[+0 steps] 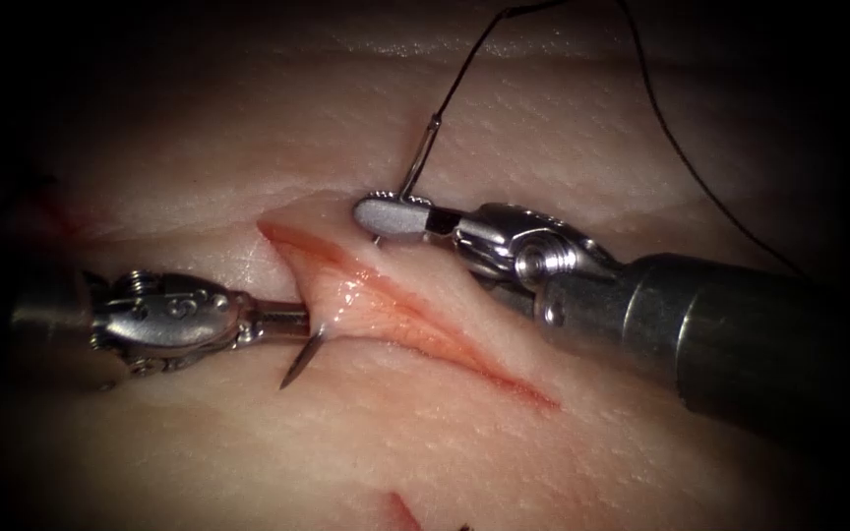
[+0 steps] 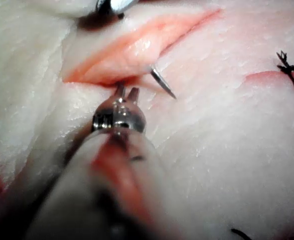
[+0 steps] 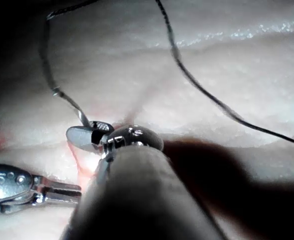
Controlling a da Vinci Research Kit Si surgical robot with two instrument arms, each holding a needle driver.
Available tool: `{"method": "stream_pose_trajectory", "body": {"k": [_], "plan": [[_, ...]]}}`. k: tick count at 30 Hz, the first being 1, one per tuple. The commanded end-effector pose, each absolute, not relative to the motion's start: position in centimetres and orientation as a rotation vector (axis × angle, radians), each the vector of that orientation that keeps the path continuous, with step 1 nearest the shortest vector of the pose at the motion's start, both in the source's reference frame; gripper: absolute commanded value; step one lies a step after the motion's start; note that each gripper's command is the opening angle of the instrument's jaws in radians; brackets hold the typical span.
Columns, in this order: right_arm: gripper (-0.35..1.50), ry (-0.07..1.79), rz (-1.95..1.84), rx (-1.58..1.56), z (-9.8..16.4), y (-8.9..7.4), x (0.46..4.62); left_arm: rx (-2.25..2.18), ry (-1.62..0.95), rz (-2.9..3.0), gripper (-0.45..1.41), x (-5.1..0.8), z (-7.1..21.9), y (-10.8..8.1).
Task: Wound Closure
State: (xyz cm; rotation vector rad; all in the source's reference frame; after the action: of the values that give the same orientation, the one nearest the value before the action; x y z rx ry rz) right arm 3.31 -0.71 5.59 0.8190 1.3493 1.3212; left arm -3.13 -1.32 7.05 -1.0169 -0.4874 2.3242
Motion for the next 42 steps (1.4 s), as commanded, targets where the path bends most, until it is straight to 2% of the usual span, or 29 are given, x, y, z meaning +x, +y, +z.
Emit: {"method": "stream_pose_trajectory", "body": {"k": [1, 5, 12, 18, 24, 29, 30, 31, 33, 34, 37, 42], "plan": [[1.26, 1.369, 1.293, 0.762, 5.64, -0.59, 3.38, -1.021, -0.488, 2.323, 0.05, -3.20, 7.10, -1.33], [1.43, 1.376, 1.279, 0.649, 5.63, -0.50, 3.35, -1.020, -0.488, 2.322, 0.05, -3.21, 7.09, -1.32], [1.43, 1.372, 1.172, 0.434, 5.52, -0.37, 3.28, -1.019, -0.486, 2.321, 0.05, -3.22, 7.10, -1.31], [1.47, 1.211, 0.975, 0.155, 5.38, -0.33, 3.30, -1.020, -0.486, 2.323, 0.05, -3.21, 7.10, -1.33], [1.41, 1.173, 0.944, 0.105, 5.35, -0.36, 3.37, -1.020, -0.484, 2.325, 0.04, -3.22, 7.11, -1.35], [1.18, 1.170, 0.943, 0.104, 5.36, -0.35, 3.31, -1.021, -0.486, 2.326, 0.04, -3.20, 7.11, -1.36], [1.08, 1.166, 0.946, 0.100, 5.36, -0.35, 3.30, -1.022, -0.486, 2.327, 0.04, -3.19, 7.11, -1.36], [0.86, 1.162, 0.948, 0.097, 5.36, -0.36, 3.29, -1.023, -0.487, 2.327, 0.04, -3.19, 7.11, -1.36], [-0.25, 1.142, 0.962, 0.079, 5.34, -0.39, 3.24, -1.023, -0.488, 2.327, 0.04, -3.18, 7.11, -1.36], [-0.35, 1.126, 0.974, 0.064, 5.33, -0.41, 3.22, -1.023, -0.488, 2.328, 0.04, -3.18, 7.11, -1.36], [-0.35, 1.088, 0.997, 0.038, 5.33, -0.39, 3.18, -1.024, -0.489, 2.329, 0.04, -3.17, 7.10, -1.37], [-0.35, 1.116, 1.090, 0.197, 5.40, -0.27, 3.16, -1.027, -0.492, 2.331, 0.02, -3.14, 7.10, -1.37]]}}
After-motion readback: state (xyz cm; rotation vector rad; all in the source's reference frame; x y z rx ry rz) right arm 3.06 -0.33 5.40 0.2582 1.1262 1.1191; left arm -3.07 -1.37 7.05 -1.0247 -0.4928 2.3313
